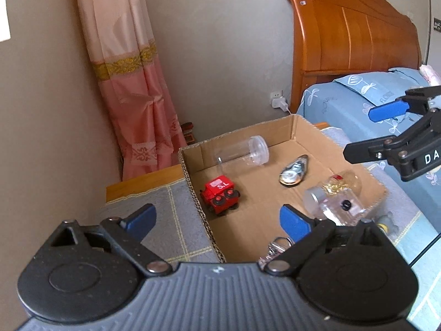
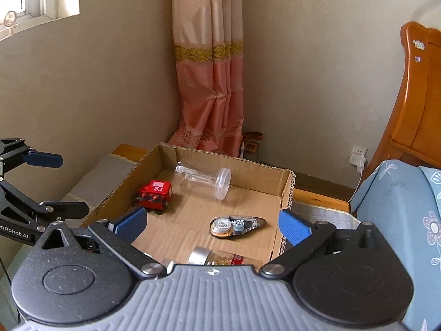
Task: Organize rigid objects
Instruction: 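Withdraw both tools and move toward the white bottle and grey figure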
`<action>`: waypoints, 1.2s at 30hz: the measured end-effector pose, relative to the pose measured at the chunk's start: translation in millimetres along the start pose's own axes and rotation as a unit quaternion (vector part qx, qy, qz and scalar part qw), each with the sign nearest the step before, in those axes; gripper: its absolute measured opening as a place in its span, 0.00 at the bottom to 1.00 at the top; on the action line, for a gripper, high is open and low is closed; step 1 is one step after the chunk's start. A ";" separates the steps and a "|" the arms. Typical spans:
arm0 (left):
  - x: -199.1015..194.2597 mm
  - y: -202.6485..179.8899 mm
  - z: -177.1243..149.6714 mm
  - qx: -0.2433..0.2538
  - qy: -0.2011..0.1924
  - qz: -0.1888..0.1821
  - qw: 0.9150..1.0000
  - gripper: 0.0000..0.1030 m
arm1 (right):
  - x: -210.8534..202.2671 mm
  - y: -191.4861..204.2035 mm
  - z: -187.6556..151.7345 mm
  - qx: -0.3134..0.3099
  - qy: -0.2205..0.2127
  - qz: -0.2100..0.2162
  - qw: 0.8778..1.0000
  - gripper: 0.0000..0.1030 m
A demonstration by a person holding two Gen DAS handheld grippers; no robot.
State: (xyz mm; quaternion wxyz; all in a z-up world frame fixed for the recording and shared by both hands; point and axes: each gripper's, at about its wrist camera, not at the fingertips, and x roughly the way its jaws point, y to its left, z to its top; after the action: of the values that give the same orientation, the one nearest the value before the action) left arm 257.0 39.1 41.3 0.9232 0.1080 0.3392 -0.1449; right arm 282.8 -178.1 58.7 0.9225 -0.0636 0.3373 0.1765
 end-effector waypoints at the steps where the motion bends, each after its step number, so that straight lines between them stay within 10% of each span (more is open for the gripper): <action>1: -3.8 -2.9 -1.2 0.003 -0.002 0.002 1.000 0.94 | -5.0 1.9 -1.6 -0.002 -0.002 -0.001 1.000 1.00; 12: -41.4 -31.4 -42.2 -0.012 -0.032 -0.002 0.999 0.99 | -48.8 21.6 -50.3 0.003 -0.023 -0.010 1.000 1.00; 36: -23.5 -102.4 -130.8 -0.027 0.046 -0.041 0.998 0.99 | -39.2 27.3 -194.9 0.077 0.020 -0.081 0.994 1.00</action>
State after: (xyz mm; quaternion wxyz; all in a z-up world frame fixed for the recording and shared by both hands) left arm 127.3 -13.1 -51.3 0.9026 0.0755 0.3891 -0.1680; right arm 128.0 -209.9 -65.0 0.9289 -0.0229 0.3622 0.0737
